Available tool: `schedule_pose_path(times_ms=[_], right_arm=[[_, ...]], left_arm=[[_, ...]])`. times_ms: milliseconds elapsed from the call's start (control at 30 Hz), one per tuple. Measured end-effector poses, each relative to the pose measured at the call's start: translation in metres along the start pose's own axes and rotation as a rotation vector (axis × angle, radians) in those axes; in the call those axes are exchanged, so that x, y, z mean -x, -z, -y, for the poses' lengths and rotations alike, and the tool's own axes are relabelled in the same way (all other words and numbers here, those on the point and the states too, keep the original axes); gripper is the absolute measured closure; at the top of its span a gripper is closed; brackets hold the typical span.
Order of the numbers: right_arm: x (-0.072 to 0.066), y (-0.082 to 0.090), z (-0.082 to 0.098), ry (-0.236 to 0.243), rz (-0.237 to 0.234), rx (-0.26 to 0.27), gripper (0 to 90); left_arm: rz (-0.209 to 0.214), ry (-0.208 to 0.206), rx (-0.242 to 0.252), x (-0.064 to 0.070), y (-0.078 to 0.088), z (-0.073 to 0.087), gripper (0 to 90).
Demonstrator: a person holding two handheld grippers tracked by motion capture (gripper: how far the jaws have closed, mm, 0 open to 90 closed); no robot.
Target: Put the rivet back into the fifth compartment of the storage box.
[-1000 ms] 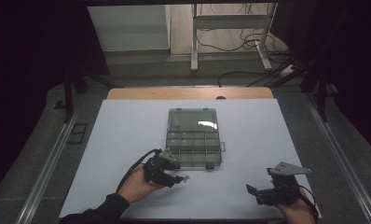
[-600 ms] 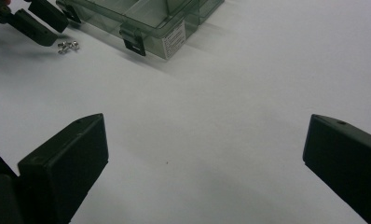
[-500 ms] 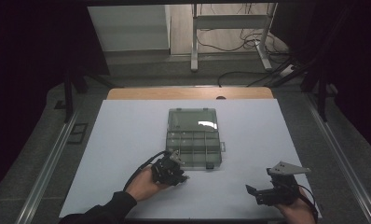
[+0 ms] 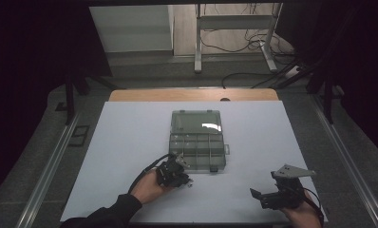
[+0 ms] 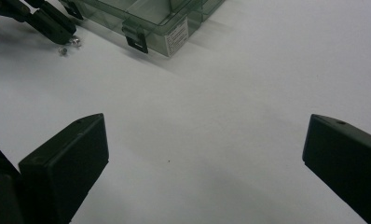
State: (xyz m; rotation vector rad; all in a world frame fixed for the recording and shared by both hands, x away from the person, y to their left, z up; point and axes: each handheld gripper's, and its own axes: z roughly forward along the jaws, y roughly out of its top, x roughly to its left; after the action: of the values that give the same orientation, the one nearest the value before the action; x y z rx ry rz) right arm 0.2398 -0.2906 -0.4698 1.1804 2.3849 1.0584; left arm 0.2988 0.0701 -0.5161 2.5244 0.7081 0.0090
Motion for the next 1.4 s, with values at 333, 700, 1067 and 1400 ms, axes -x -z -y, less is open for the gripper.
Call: schedule_pose_path(times_ms=[333,700,1067,1400], right_arm=[[0.0,0.0,0.0,0.001,0.001,0.003,0.2],[0.001,0.001,0.0,0.002,0.005,0.006,0.2],[0.001,0.001,0.0,0.004,0.005,0.002,0.2],[0.001,0.001,0.0,0.003,0.005,0.001,0.2]], left_arm=[[0.005,0.045,0.05,-0.003,0.009,0.0,86.3],[0.012,0.052,0.076,-0.002,0.019,0.0,86.6],[0.007,0.057,0.085,-0.003,0.027,-0.001,86.7],[-0.006,0.056,0.106,-0.005,0.039,-0.002,86.7]])
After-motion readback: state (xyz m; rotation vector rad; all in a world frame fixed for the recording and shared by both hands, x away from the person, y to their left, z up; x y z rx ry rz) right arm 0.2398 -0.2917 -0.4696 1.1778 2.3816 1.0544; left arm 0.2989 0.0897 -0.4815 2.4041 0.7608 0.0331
